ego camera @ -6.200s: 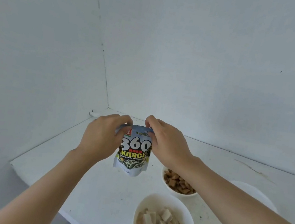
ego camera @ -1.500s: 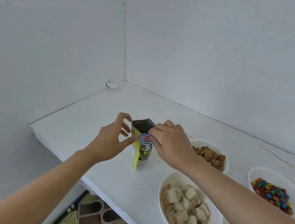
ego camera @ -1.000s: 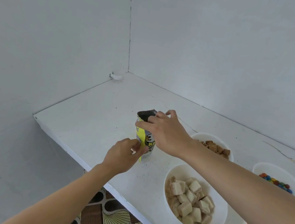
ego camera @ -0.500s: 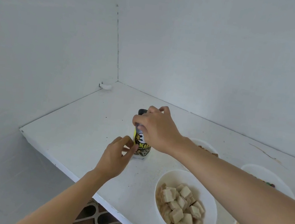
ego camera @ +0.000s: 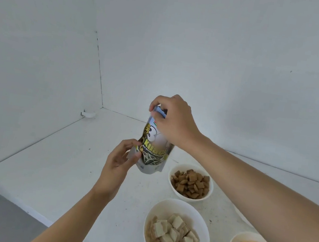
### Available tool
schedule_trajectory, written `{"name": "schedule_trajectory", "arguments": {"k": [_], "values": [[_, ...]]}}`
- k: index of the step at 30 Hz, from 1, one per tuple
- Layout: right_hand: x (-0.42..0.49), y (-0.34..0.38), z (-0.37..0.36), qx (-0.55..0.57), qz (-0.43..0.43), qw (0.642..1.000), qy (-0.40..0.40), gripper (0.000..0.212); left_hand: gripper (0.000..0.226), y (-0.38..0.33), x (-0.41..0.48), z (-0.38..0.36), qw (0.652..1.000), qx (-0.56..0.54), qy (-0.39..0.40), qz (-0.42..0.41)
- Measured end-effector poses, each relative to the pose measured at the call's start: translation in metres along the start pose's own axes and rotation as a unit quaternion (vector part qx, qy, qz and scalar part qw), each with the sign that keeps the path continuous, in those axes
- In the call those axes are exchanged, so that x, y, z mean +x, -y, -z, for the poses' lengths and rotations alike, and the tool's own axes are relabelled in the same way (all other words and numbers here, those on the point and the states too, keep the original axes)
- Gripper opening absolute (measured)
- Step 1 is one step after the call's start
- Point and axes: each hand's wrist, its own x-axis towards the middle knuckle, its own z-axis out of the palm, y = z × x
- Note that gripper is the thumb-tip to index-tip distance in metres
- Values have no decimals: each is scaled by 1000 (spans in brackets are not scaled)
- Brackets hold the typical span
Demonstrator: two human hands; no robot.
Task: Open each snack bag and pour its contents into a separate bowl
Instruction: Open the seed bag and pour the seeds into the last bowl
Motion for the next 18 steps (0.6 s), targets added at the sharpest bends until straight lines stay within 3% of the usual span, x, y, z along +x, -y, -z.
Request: {"name": "schedule_trajectory", "arguments": {"k": [7, 13, 18], "values": [[-1, -18, 38, 51, -4, 994, -92, 21, 41, -15, 17, -37, 991, -111, 47, 56], [-22, -38, 65, 57, -44, 986, -149, 16, 38, -20, 18, -78, 988, -117, 47, 90], [-43, -61, 107, 109, -80, 984, -117, 6, 35, -32, 16, -115, 985, -116, 43, 120]]}}
